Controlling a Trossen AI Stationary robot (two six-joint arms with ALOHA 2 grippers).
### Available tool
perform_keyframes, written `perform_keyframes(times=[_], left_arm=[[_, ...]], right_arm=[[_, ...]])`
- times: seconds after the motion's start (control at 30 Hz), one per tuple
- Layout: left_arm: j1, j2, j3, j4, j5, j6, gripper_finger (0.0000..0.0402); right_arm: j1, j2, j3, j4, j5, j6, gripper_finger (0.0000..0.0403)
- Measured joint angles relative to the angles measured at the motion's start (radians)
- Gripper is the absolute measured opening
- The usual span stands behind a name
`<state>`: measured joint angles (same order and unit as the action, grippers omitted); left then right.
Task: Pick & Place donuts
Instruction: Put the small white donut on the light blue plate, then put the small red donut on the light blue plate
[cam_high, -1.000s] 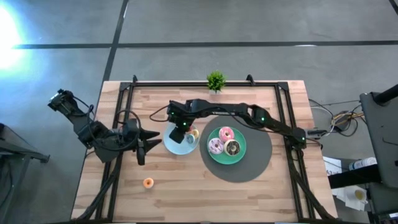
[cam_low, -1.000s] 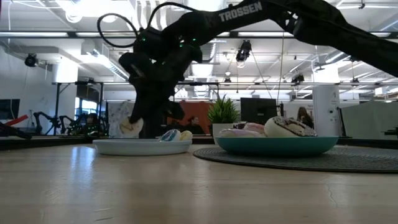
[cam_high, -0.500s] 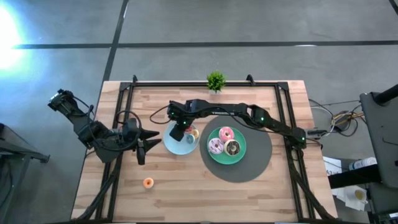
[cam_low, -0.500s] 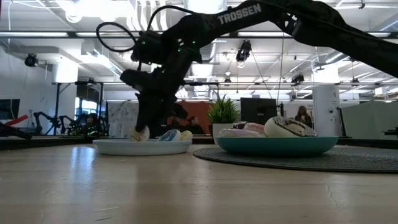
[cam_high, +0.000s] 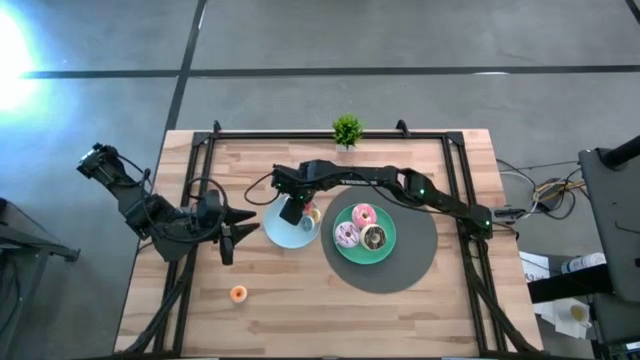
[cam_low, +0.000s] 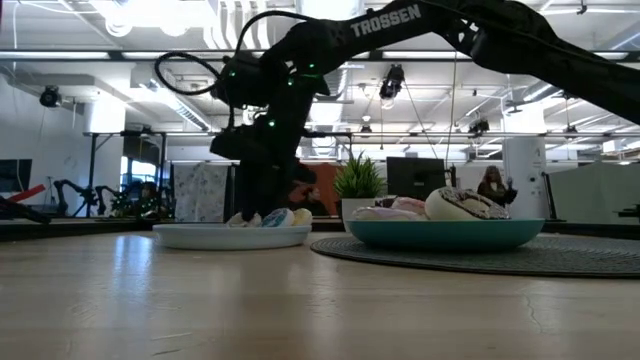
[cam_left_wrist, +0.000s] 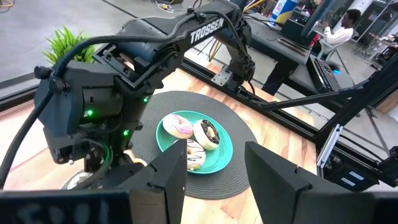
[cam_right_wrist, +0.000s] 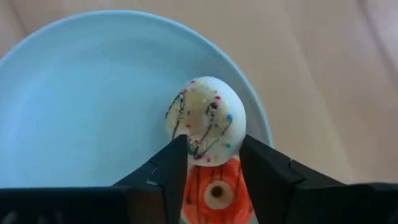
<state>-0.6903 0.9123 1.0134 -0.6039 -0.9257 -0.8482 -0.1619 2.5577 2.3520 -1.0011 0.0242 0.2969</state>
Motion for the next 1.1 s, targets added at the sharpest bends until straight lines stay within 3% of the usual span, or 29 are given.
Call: perform_keyframes(times=[0.3, 0.53, 0.83, 1.1], left_arm=[[0.0, 0.0, 0.0, -0.039, 0.013, -0.032, 0.0135], [-0.013, 0.03, -0.005, -0.229, 0.241, -0.24, 0.0135], [-0.134, 0.272, -0.047, -0.262, 0.579, -0.326, 0.0135], [-0.221, 0.47, -0.05, -0.154, 0.629, -0.353, 0.0135]], right_arm=[[0.0, -0.055, 0.0, -0.018, 0.006, -0.119, 0.0159], [0.01, -0.136, -0.001, -0.066, 0.006, -0.324, 0.0166], [0.069, -0.254, -0.004, -0.093, 0.0, -0.49, 0.0157], [0.076, -0.329, -0.01, -0.14, 0.003, -0.478, 0.0155]])
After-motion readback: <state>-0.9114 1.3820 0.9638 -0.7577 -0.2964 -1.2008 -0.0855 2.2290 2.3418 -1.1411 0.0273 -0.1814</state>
